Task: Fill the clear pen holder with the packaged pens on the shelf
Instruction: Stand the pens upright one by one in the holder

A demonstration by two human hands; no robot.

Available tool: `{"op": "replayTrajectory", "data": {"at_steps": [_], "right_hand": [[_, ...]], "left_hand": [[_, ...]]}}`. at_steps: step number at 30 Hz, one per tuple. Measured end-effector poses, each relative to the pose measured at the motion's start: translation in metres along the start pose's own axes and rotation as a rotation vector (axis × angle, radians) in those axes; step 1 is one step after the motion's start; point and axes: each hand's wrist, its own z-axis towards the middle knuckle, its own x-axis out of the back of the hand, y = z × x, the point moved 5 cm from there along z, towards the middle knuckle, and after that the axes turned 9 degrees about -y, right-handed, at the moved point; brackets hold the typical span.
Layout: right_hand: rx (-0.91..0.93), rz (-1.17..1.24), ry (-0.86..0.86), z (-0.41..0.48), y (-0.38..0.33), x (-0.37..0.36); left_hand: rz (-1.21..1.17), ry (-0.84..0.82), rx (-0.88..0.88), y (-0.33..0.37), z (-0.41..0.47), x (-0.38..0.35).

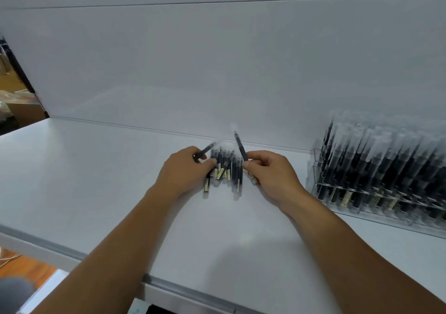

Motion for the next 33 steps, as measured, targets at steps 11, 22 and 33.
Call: {"op": "replayTrajectory", "data": {"at_steps": [11, 22, 33], "right_hand": [[0.009, -0.011, 0.022, -0.003, -0.004, -0.002], [0.018, -0.05, 0.062, -0.012, -0.016, 0.0], [0.231, -0.202, 0.034, -0.077, -0.07, 0.021]], "left_hand": [[0.036, -0.007, 0.045, 0.005, 0.004, 0.0], [-0.28, 0.095, -0.131, 0.009, -0.003, 0.004], [-0.731, 0.025, -0.436, 0.072, -0.044, 0.009]]}}
